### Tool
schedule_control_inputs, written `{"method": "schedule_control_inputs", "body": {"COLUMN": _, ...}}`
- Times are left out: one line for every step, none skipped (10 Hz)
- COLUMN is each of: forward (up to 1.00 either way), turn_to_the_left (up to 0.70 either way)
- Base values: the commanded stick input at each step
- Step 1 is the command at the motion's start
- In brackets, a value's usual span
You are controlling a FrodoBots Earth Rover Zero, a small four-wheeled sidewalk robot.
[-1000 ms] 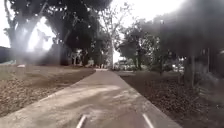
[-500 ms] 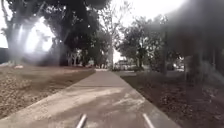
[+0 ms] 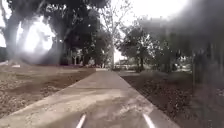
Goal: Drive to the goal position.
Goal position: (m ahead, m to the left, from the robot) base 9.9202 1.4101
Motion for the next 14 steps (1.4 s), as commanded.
{"method": "schedule_control_inputs", "body": {"forward": 0.7, "turn_to_the_left": 0.0}}
{"method": "schedule_control_inputs", "body": {"forward": 0.7, "turn_to_the_left": 0.0}}
{"method": "schedule_control_inputs", "body": {"forward": 0.7, "turn_to_the_left": 0.0}}
{"method": "schedule_control_inputs", "body": {"forward": 0.7, "turn_to_the_left": 0.0}}
{"method": "schedule_control_inputs", "body": {"forward": 0.7, "turn_to_the_left": 0.0}}
{"method": "schedule_control_inputs", "body": {"forward": 0.7, "turn_to_the_left": 0.0}}
{"method": "schedule_control_inputs", "body": {"forward": 0.7, "turn_to_the_left": 0.0}}
{"method": "schedule_control_inputs", "body": {"forward": 0.7, "turn_to_the_left": 0.0}}
{"method": "schedule_control_inputs", "body": {"forward": 0.7, "turn_to_the_left": 0.0}}
{"method": "schedule_control_inputs", "body": {"forward": 0.7, "turn_to_the_left": 0.0}}
{"method": "schedule_control_inputs", "body": {"forward": 0.7, "turn_to_the_left": 0.0}}
{"method": "schedule_control_inputs", "body": {"forward": 0.7, "turn_to_the_left": 0.0}}
{"method": "schedule_control_inputs", "body": {"forward": 0.7, "turn_to_the_left": 0.0}}
{"method": "schedule_control_inputs", "body": {"forward": 0.7, "turn_to_the_left": 0.0}}
